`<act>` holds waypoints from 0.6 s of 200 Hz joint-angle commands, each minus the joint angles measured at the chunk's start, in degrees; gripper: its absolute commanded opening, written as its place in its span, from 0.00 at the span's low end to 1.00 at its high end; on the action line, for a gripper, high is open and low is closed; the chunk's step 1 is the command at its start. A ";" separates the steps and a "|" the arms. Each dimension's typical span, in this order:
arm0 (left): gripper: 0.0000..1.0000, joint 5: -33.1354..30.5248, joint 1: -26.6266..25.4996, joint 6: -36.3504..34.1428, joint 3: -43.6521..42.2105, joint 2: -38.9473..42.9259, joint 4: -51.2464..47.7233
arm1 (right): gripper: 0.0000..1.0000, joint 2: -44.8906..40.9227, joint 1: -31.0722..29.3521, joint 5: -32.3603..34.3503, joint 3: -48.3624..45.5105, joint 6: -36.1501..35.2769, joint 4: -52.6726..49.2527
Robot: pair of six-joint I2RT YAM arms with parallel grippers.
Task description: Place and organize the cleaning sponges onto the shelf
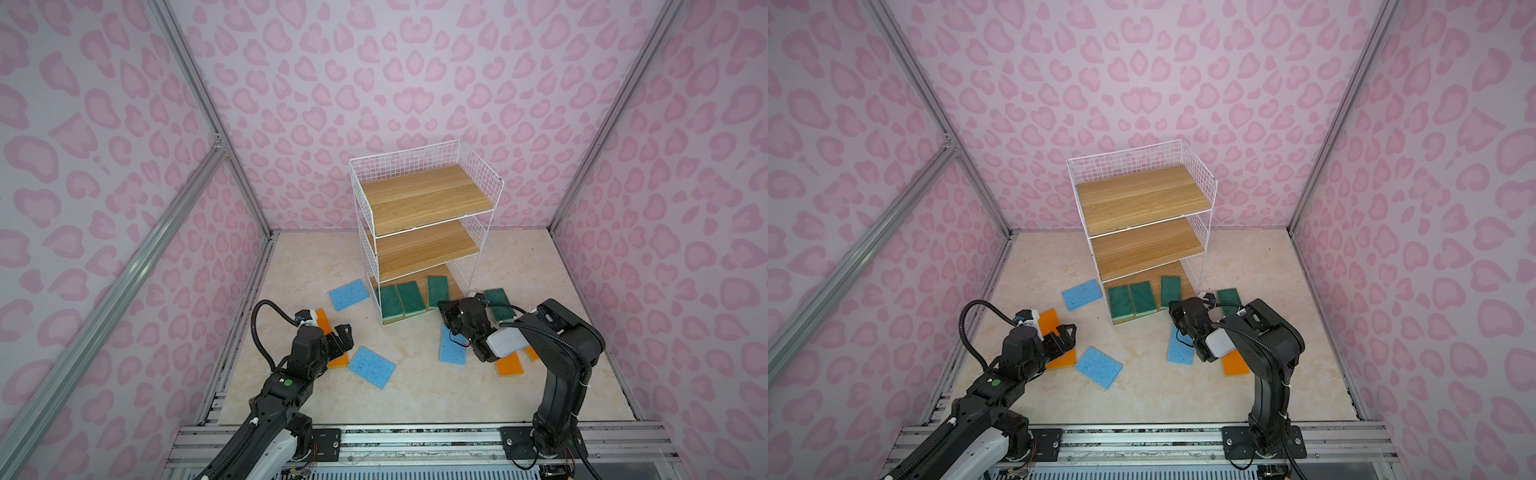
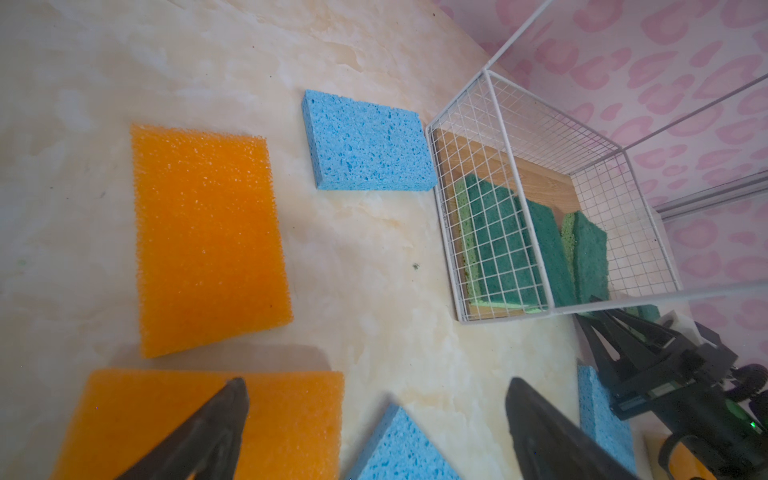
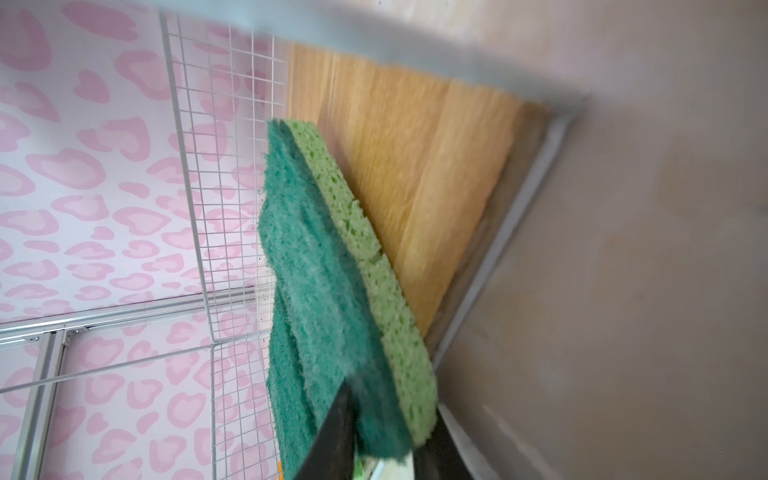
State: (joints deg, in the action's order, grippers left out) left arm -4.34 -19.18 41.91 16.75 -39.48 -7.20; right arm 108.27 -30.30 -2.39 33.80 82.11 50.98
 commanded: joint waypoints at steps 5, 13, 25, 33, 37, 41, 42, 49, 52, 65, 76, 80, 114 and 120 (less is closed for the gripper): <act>0.98 -0.64 0.02 -0.37 0.11 -0.32 0.90 | 0.15 -0.52 0.11 -0.32 0.51 -2.96 -0.29; 0.98 -0.50 0.02 -0.38 0.17 -0.38 0.85 | 0.14 -1.14 0.14 -0.33 0.48 -3.64 -1.06; 0.98 -0.50 0.02 -0.26 0.21 -0.42 0.93 | 0.13 -2.18 0.15 -0.41 0.48 -4.77 -2.40; 0.98 -0.41 0.02 -0.28 0.14 -0.33 0.88 | 0.13 -2.96 0.14 -0.49 0.57 -5.71 -3.30; 0.98 -0.41 0.02 -0.18 0.12 -0.33 0.88 | 0.13 -3.32 0.15 -0.59 0.77 -6.08 -3.86; 0.98 -0.41 0.02 -0.16 0.13 -0.33 0.92 | 0.13 -3.68 0.12 -0.76 0.85 -6.49 -4.41; 0.98 -0.41 0.02 -0.16 0.17 -0.33 0.94 | 0.13 -3.72 0.14 -0.81 0.88 -6.64 -4.49; 0.98 -0.33 0.01 -0.16 0.15 -0.42 0.89 | 0.13 -4.23 0.16 -1.09 1.24 -7.46 -5.51; 0.98 -0.32 0.02 -0.13 0.15 -0.42 0.95 | 0.13 -4.47 0.14 -1.20 1.40 -7.90 -6.01; 0.98 -0.30 0.02 -0.09 0.13 -0.42 0.91 | 0.13 -5.16 0.08 -1.76 2.37 -9.44 -8.11; 0.98 -0.30 0.02 -0.04 0.17 -0.42 0.89 | 0.13 -5.19 0.28 -2.51 3.25 -10.48 -9.60; 0.98 -0.19 0.02 0.01 0.12 -0.42 0.93 | 0.13 -5.10 0.31 -2.80 3.68 -10.72 -10.02; 0.98 -0.25 0.02 -0.15 0.20 -0.40 0.84 | 0.13 -2.40 0.94 -6.67 7.31 -12.50 -12.37; 0.98 -0.24 0.02 -0.16 0.17 -0.31 0.61 | 0.13 -1.68 1.04 -7.37 7.87 -12.74 -12.57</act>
State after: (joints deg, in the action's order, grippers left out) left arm -4.32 -19.20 41.93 16.75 -39.90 -7.18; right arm 104.53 -29.69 -6.92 39.77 71.92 40.91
